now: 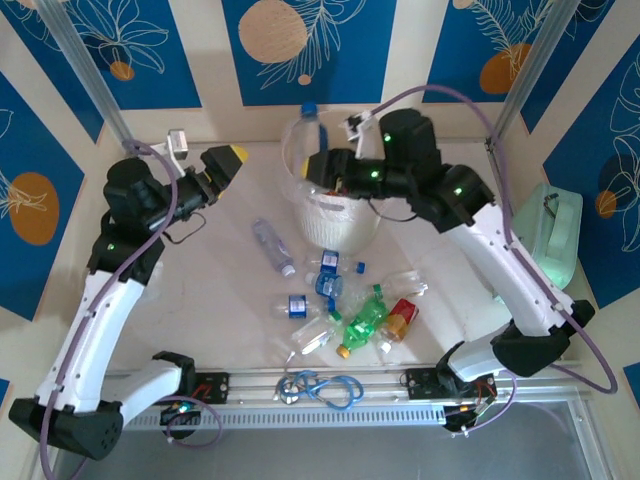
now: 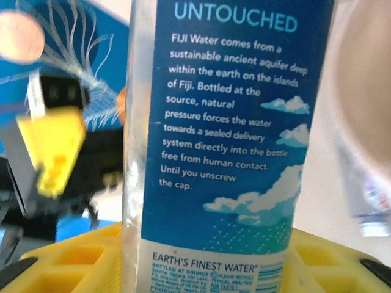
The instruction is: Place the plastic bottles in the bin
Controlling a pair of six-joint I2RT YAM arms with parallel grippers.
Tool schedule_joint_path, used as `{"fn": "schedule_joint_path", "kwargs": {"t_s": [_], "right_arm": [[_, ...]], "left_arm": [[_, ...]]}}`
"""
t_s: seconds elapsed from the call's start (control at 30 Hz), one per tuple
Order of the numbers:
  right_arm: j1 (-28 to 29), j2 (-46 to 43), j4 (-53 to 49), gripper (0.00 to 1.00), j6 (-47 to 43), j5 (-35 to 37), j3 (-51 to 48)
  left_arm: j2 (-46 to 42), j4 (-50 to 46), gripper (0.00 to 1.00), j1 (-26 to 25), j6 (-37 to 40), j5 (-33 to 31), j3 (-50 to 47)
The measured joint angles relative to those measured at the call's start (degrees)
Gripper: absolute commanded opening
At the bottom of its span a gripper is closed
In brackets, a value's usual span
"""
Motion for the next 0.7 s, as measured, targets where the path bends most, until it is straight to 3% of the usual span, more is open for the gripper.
{"fn": "schedule_joint_path", "kwargs": {"t_s": [0.2, 0.53, 0.7], "right_arm": [[-5.81, 5.29, -7.72, 0.48, -4.33, 5.55, 8.09], [-8.02, 14.47, -14.86, 0.49, -8.28, 11.69, 12.52], [-9.07, 17.25, -18.01, 0.63, -9.49, 14.38, 15.54]], "left_arm": [[-0.87, -13.66, 0.99, -1.03, 8.35, -4.68, -5.55], [-0.66, -26.62, 1.00, -7.80, 17.88, -12.87, -9.01], [-0.66, -28.20, 1.00, -8.33, 19.52, -15.89, -9.25]]}}
